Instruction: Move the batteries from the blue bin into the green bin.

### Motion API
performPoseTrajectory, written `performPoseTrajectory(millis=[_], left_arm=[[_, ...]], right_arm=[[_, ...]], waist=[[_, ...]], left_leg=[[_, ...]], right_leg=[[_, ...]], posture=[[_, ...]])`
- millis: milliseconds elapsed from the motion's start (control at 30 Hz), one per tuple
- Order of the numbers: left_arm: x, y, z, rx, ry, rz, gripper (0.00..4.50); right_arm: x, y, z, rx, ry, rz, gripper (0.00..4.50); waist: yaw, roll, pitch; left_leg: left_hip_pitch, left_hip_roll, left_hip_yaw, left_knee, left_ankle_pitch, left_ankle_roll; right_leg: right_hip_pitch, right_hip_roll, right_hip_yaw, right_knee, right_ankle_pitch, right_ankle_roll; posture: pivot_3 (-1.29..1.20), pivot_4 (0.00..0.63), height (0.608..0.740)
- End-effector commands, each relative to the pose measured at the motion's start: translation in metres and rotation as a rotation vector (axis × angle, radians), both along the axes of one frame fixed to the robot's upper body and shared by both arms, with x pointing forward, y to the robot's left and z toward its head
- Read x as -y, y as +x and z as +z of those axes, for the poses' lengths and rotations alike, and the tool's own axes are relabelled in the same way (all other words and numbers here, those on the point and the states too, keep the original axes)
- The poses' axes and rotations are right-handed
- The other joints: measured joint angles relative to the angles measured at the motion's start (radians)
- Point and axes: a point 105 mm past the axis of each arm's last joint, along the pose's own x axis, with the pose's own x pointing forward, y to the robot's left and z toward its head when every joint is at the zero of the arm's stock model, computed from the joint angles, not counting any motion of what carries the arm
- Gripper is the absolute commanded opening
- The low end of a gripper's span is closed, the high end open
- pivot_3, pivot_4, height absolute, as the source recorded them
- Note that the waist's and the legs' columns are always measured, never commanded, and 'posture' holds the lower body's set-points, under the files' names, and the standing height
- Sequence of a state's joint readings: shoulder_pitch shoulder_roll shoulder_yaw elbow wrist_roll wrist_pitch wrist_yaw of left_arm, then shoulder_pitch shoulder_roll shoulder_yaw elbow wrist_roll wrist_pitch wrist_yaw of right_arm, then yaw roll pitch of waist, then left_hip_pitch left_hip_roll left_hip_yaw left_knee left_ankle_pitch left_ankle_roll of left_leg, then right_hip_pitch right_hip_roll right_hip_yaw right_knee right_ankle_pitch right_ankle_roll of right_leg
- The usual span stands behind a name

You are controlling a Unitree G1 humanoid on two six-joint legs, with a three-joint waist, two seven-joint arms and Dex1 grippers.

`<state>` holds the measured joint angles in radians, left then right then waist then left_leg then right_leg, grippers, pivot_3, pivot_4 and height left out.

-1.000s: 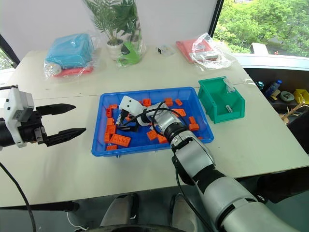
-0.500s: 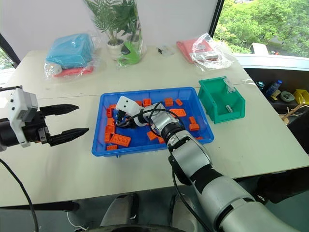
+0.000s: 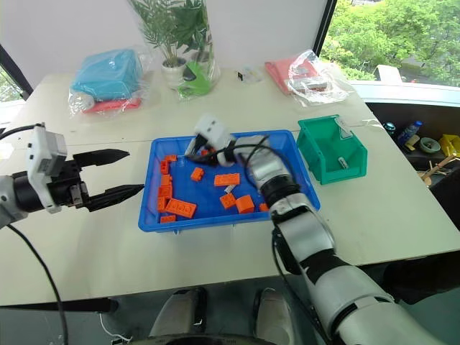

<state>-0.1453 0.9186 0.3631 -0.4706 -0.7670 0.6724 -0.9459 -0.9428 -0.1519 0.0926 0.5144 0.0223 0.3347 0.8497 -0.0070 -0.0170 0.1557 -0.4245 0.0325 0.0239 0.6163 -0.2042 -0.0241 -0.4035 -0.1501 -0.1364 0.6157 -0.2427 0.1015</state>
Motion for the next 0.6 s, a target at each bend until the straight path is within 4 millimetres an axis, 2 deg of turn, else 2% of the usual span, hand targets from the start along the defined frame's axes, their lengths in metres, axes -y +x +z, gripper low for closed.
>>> performPoseTrajectory(millis=[33,67,133,200,300,367,533,600], left_arm=[[0.011,0.006,0.002,0.017,-0.021,-0.045,4.5],[0.015,0.009,0.001,0.014,-0.028,-0.058,4.5],[0.024,0.016,0.0,0.018,-0.046,-0.088,4.5],[0.028,0.02,0.001,0.023,-0.057,-0.102,4.5],[0.041,0.021,0.001,0.019,-0.083,-0.161,4.5],[0.047,0.019,-0.001,0.014,-0.085,-0.196,4.5],[0.052,0.02,-0.001,0.013,-0.088,-0.216,4.5],[0.054,0.021,0.0,0.014,-0.089,-0.219,4.5]], right_arm=[[0.053,-0.015,0.046,0.028,0.135,-0.143,2.24],[0.077,-0.018,0.054,0.027,0.159,-0.221,2.24],[0.141,-0.022,0.058,0.037,0.14,-0.446,2.24],[0.173,-0.028,0.06,0.041,0.111,-0.562,2.24],[0.236,-0.044,0.053,0.021,0.049,-0.76,2.24],[0.255,-0.051,0.047,0.007,0.009,-0.816,2.24],[0.268,-0.055,0.034,-0.034,-0.02,-0.861,2.24],[0.266,-0.049,0.031,-0.041,-0.01,-0.865,3.35]], waist=[[0.008,-0.001,-0.001],[0.012,-0.001,-0.001],[0.022,-0.001,-0.001],[0.031,-0.002,-0.002],[0.024,-0.004,-0.003],[0.019,-0.003,-0.003],[0.0,-0.001,-0.003],[-0.001,-0.002,-0.003]], left_leg=[[0.0,0.0,0.0,0.0,0.0,0.0],[0.0,0.0,0.001,0.0,0.0,0.0],[0.0,0.0,0.001,0.001,0.0,0.0],[0.001,0.0,0.001,0.002,0.0,-0.001],[0.001,0.0,0.002,0.002,-0.001,-0.002],[0.001,0.0,0.002,0.001,0.0,0.0],[0.004,0.002,0.004,-0.001,0.0,0.0],[0.005,0.002,0.004,-0.001,0.0,0.0]], right_leg=[[0.0,0.0,0.0,0.0,0.0,0.0],[0.0,0.0,0.0,0.0,0.0,0.0],[0.003,0.0,0.0,-0.001,0.0,0.0],[0.001,0.0,-0.001,-0.002,0.0,-0.001],[0.002,-0.001,0.0,-0.003,-0.002,-0.003],[0.006,-0.001,-0.001,-0.003,-0.002,-0.003],[0.006,0.0,0.0,-0.002,0.0,0.0],[0.007,0.0,0.0,-0.002,-0.001,0.001]], posture=[[0.0,0.15,0.672],[0.0,0.15,0.672],[0.0,0.15,0.672],[0.0,0.15,0.672],[0.0,0.15,0.672],[0.0,0.15,0.672],[0.0,0.15,0.672],[0.0,0.15,0.672]])
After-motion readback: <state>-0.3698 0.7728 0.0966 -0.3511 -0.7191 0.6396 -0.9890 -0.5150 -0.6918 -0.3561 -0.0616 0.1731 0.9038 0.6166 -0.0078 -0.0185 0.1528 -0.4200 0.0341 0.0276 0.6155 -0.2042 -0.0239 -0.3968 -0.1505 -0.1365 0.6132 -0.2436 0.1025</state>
